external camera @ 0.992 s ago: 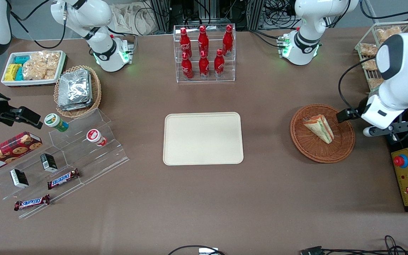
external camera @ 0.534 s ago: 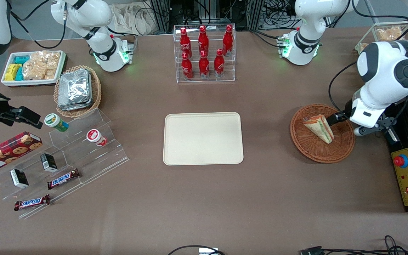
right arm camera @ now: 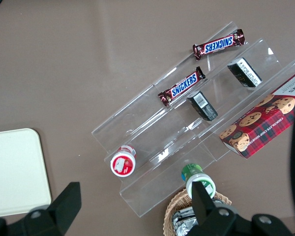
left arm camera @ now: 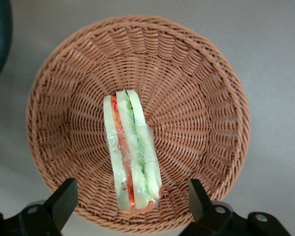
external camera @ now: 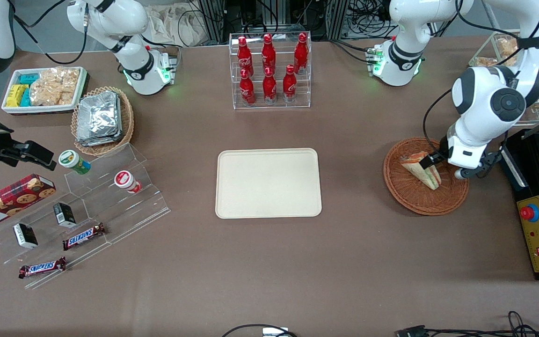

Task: Place sandwich from basket to tray
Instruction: 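Lower the open left gripper around the wrapped sandwich in the basket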

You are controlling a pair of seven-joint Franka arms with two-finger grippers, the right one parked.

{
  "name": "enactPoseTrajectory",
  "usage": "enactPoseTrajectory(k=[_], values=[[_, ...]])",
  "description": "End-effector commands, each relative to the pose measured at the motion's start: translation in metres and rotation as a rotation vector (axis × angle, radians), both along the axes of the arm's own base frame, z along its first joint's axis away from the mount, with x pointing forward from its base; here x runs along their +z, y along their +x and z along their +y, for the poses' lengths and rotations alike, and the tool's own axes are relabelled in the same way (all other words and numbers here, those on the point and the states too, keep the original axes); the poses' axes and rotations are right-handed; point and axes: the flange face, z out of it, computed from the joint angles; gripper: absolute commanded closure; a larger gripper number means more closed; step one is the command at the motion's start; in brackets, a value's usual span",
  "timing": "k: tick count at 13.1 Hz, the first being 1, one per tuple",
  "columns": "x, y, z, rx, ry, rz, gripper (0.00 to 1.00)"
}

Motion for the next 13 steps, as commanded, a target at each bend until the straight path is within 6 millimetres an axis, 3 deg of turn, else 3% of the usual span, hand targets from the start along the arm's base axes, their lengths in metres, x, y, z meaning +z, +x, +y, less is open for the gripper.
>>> enactPoseTrajectory(k=[1,13], values=[[-0.024,-0.011,-0.005,0.03,-0.006,-0.017,0.0],[-0.081,-0.026,-0.006,0.049,-0.019,-0.033,0.01]])
